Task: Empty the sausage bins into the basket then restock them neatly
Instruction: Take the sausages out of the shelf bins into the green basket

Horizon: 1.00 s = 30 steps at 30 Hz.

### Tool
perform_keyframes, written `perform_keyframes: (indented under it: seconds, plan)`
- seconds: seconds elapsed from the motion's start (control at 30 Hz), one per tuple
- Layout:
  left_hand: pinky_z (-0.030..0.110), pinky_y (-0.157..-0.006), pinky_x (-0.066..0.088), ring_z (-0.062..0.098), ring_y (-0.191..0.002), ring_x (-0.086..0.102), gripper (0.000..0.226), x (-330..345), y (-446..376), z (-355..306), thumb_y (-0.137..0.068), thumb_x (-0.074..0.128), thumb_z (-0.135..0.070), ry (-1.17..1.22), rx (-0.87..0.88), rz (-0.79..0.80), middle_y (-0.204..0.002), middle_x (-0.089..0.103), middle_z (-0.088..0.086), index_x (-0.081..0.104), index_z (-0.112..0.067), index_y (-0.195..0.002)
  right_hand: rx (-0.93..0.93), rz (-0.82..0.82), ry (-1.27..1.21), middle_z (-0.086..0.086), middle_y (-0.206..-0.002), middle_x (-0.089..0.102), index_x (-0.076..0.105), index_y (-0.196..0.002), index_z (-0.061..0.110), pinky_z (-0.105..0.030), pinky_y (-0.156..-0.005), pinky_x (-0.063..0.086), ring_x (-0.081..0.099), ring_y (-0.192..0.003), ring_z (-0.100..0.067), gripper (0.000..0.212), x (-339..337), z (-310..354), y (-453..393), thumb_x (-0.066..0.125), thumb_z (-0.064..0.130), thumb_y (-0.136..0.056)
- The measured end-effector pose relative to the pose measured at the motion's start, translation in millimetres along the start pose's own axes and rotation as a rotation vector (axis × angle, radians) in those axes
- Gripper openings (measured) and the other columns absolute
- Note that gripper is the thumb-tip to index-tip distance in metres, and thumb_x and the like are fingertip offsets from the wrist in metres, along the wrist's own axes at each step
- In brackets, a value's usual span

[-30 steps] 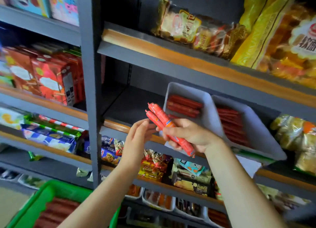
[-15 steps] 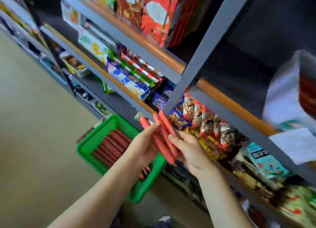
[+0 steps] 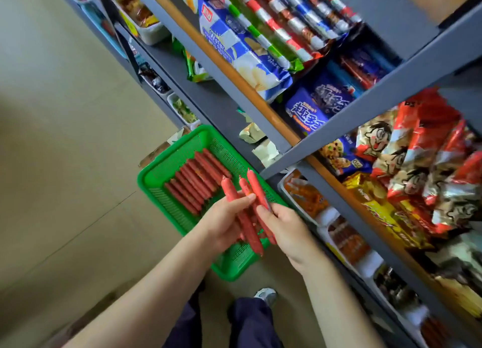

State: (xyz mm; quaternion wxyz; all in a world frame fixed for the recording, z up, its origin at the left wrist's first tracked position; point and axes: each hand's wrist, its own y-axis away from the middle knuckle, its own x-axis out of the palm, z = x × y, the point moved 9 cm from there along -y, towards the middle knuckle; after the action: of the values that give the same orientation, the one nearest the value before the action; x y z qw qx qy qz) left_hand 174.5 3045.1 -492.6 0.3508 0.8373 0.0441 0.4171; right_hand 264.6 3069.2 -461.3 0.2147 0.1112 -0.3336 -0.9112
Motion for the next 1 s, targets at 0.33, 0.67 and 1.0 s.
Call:
perform_keyframes:
  seconds: [0.33, 0.67, 1.0]
  plan:
    - [0.017, -0.043, 0.049, 0.003, -0.037, 0.05, 0.004, -187.6, -81.8, 93.7, -0.099, 0.051, -0.005, -0.112, -0.156, -0.455, -0.048, 0.056, -0.003, 0.054, -0.008, -0.099, 0.309, -0.191, 0.178, -0.007, -0.071, 0.061, 0.057, -0.079, 0.014, -0.017, -0.044, 0.043, 0.059, -0.051, -0.01, 0.021, -20.1, -194.9, -135.4, 0.057, -0.002, -0.092]
    - [0.022, -0.056, 0.055, 0.02, -0.073, 0.061, 0.006, -229.3, -93.3, 108.1, -0.097, 0.058, -0.008, -0.09, -0.162, -0.519, -0.088, 0.067, 0.01, 0.061, -0.011, -0.091, 0.332, -0.328, 0.436, -0.014, -0.107, 0.067, 0.062, -0.114, 0.004, -0.033, -0.083, 0.051, 0.064, -0.095, -0.03, 0.028, -20.6, -239.3, -185.8, 0.064, 0.002, -0.086]
    - [0.022, -0.059, 0.056, 0.013, -0.069, 0.071, 0.004, -223.5, -93.0, 42.7, -0.096, 0.06, -0.009, 0.105, 0.058, -0.553, -0.091, 0.07, 0.008, 0.058, -0.008, -0.1, 0.316, 0.084, -0.097, -0.01, -0.084, 0.064, 0.058, -0.114, 0.007, -0.029, -0.057, 0.053, 0.064, -0.062, -0.02, 0.016, 60.5, -168.8, -141.5, 0.054, 0.01, -0.099]
